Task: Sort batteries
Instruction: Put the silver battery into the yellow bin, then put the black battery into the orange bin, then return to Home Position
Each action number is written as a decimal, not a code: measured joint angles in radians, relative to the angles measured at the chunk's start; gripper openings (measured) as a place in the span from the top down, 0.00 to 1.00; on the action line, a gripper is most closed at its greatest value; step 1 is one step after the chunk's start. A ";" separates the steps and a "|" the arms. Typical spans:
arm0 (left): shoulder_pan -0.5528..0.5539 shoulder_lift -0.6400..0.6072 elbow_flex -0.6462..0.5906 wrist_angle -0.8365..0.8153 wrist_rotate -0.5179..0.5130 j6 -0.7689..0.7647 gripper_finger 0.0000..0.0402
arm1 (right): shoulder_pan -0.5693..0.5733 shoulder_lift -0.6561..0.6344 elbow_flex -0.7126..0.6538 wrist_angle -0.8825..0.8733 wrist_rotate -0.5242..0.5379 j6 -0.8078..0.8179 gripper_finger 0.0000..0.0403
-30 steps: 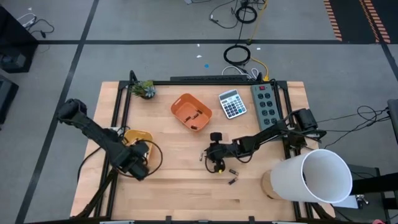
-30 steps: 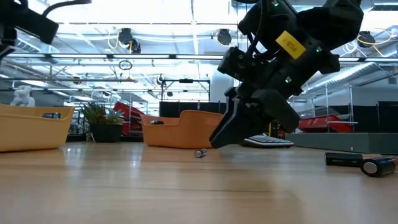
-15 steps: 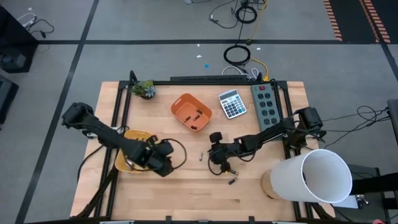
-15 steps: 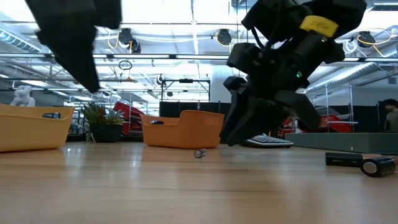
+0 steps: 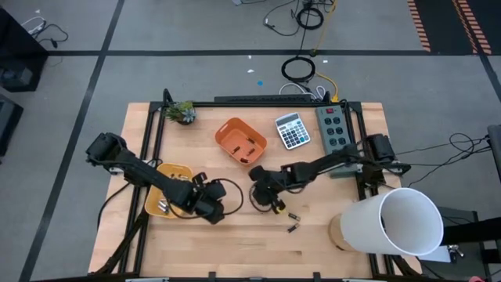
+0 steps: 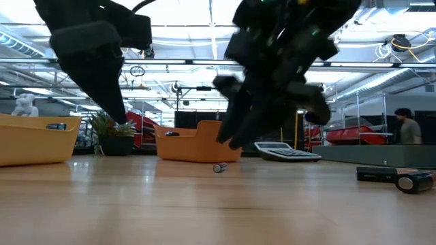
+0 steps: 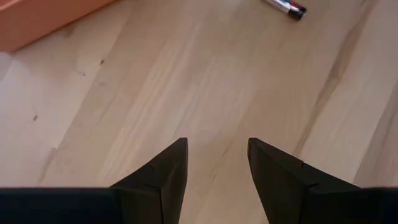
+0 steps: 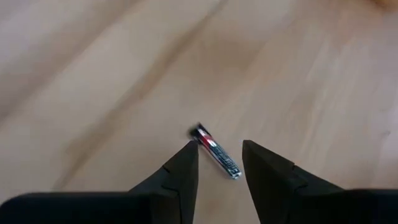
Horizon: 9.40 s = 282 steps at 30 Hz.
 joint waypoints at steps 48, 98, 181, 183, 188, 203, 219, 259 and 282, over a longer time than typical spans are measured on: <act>-0.080 0.000 0.000 0.384 -0.224 1.232 0.56 | -0.107 0.012 0.039 0.291 -0.467 0.420 0.99; -0.224 -0.064 0.198 -0.524 0.145 0.126 0.91 | -0.143 -0.270 0.040 -0.256 -0.178 0.381 0.60; -0.083 -0.062 0.005 0.085 -0.435 0.287 0.43 | -0.247 -0.126 0.039 0.154 0.274 0.274 0.84; -0.073 -0.062 0.002 0.085 -0.437 0.288 0.43 | -0.304 -0.117 0.039 0.158 0.151 0.278 0.77; -0.055 -0.062 0.002 0.085 -0.438 0.316 0.43 | -0.357 -0.140 0.039 0.030 0.001 0.299 0.55; 0.051 -0.062 0.002 0.100 -0.378 0.340 0.43 | 0.087 -0.169 0.039 -0.504 -0.162 0.108 0.49; 0.074 -0.062 0.002 0.112 -0.332 0.347 0.43 | 0.334 -0.029 0.039 -0.492 -0.037 0.359 0.50; -0.040 -0.190 0.002 -0.024 -0.471 0.367 0.43 | -0.369 -0.073 0.038 0.276 -0.100 0.185 0.86; -0.051 -0.692 -0.506 0.524 -0.467 0.505 0.70 | -0.650 -0.256 -0.262 0.667 -0.395 0.509 0.58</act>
